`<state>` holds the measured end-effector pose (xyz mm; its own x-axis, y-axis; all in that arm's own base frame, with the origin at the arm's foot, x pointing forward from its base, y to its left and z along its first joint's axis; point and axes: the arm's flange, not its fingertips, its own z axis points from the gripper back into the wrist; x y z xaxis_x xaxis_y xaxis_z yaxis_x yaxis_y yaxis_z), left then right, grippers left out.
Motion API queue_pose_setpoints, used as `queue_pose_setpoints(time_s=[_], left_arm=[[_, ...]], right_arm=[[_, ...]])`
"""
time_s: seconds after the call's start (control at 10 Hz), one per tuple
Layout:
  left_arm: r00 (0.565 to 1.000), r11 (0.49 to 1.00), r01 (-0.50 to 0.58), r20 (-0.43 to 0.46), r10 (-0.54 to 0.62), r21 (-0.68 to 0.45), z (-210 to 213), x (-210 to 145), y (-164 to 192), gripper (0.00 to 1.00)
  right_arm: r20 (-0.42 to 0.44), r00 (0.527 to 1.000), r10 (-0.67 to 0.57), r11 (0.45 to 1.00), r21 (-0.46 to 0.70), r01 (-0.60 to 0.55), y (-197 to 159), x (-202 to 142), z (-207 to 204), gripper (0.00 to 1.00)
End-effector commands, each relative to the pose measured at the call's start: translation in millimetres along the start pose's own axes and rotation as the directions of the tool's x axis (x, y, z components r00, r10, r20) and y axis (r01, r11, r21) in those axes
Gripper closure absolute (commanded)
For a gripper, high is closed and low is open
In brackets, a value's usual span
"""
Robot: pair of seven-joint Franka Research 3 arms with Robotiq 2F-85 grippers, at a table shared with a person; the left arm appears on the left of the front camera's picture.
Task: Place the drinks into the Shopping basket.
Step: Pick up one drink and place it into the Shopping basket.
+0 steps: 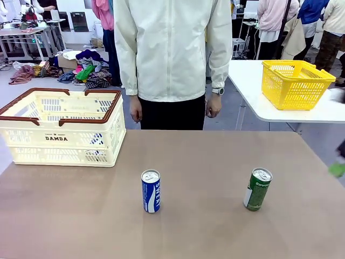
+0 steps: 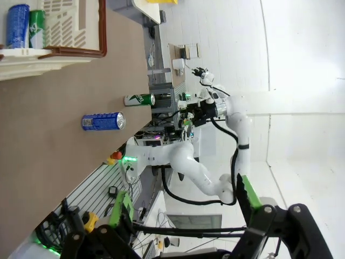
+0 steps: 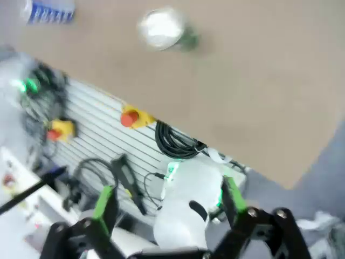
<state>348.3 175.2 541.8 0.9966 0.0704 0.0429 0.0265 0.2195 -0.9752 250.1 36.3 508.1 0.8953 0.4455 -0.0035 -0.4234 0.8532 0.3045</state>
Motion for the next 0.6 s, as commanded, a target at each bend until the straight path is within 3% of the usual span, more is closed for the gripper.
queue_pose_setpoints(time_s=[0.0, 0.1, 0.2, 0.3, 0.4, 0.5], left_arm=[[1.0, 1.0, -0.006, 0.012, 0.006, -0.013, 0.3, -0.5, -2.3, 0.0], [1.0, 1.0, -0.006, 0.012, 0.006, -0.013, 0.3, -0.5, -2.3, 0.0], [1.0, 1.0, -0.006, 0.012, 0.006, -0.013, 0.3, -0.5, -2.3, 0.0], [1.0, 1.0, -0.006, 0.012, 0.006, -0.013, 0.3, -0.5, -2.3, 0.0], [1.0, 1.0, -0.006, 0.012, 0.006, -0.013, 0.3, -0.5, -2.3, 0.0], [1.0, 1.0, -0.006, 0.012, 0.006, -0.013, 0.3, -0.5, -2.3, 0.0]], right_arm=[[-0.035, 0.983, 0.18, 0.976, -0.117, -0.183, 53.0, 34.4, -28.4, 0.0], [-0.051, 0.969, 0.241, 0.958, -0.149, -0.246, 78.3, 36.1, -44.5, 0.0], [0.038, 0.967, 0.251, 0.948, -0.209, -0.238, 88.1, 33.9, -52.1, 0.0], [-0.078, 0.975, 0.209, 0.968, -0.124, -0.218, 81.9, 27.3, -35.5, 0.0], [-0.078, 0.975, 0.209, 0.968, -0.124, -0.218, 81.9, 27.3, -35.5, 0.0], [-0.054, 0.963, 0.264, 0.948, -0.17, -0.269, 106.3, 35.6, -41.9, 0.0]])
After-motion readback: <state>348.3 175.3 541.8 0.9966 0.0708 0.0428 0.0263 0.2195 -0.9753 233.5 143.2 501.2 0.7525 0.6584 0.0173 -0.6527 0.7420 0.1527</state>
